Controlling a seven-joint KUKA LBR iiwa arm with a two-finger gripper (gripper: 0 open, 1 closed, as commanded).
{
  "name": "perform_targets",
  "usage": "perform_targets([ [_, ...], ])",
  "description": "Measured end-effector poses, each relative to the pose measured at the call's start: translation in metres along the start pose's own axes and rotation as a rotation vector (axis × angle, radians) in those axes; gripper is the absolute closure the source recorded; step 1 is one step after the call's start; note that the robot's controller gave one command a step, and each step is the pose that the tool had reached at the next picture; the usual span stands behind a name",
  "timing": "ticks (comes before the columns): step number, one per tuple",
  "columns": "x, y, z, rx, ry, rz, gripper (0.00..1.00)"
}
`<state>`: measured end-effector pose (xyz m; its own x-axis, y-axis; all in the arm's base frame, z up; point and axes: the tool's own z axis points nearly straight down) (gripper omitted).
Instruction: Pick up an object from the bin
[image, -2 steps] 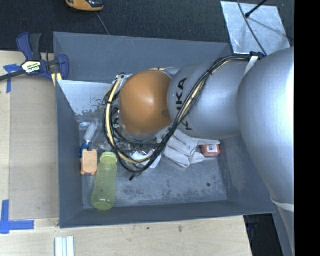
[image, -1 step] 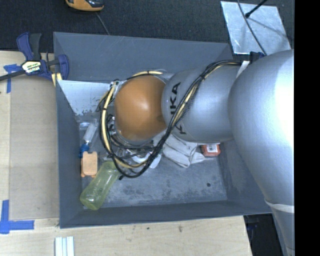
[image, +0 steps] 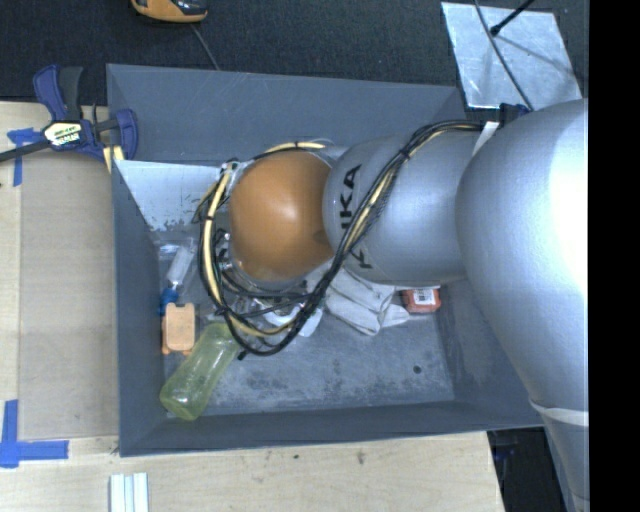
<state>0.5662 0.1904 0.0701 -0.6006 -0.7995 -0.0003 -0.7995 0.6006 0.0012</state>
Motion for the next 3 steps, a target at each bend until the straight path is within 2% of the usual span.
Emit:
perform_targets([
  [2,0.001,0.001,-0.014,-0.003,0.003,0.001,1.0],
  [3,0.002,0.002,-0.037,-0.004,0.006,0.002,1.0],
])
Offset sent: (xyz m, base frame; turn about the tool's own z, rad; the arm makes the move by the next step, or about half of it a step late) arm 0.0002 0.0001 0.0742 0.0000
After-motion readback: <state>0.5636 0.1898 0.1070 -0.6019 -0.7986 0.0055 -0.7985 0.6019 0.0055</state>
